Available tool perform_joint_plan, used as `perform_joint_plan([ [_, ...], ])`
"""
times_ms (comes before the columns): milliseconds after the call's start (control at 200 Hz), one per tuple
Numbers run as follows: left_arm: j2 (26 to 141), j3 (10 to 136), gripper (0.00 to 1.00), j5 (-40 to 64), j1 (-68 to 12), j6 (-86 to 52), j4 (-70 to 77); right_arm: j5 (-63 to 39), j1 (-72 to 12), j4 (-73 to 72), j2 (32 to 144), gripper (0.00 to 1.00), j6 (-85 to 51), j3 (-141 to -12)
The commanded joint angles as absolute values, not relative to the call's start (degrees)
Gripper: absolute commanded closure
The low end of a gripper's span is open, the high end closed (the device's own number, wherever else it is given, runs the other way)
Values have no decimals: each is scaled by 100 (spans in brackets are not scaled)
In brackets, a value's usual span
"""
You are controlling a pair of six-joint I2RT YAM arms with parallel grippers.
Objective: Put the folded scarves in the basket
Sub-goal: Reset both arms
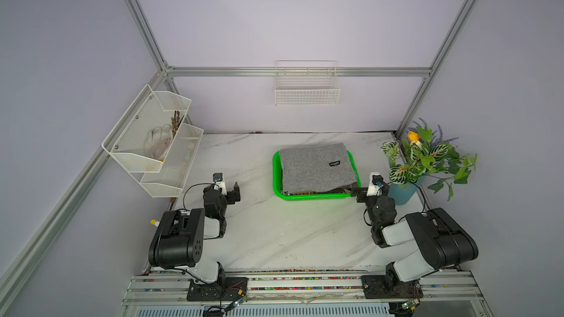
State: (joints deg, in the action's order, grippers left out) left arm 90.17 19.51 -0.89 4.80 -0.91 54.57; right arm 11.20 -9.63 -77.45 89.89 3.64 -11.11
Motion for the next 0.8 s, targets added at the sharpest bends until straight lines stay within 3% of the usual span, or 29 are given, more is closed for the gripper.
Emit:
perform_joint_plan([
  [0, 8935, 2165, 0, 20, 487, -167, 5311, 1378, -901, -7610, 9064, 0, 371, -1247],
  [795, 8912, 2182, 0, -36, 424, -118, 5239, 1071, -564, -6628, 9020, 0, 12, -1711],
])
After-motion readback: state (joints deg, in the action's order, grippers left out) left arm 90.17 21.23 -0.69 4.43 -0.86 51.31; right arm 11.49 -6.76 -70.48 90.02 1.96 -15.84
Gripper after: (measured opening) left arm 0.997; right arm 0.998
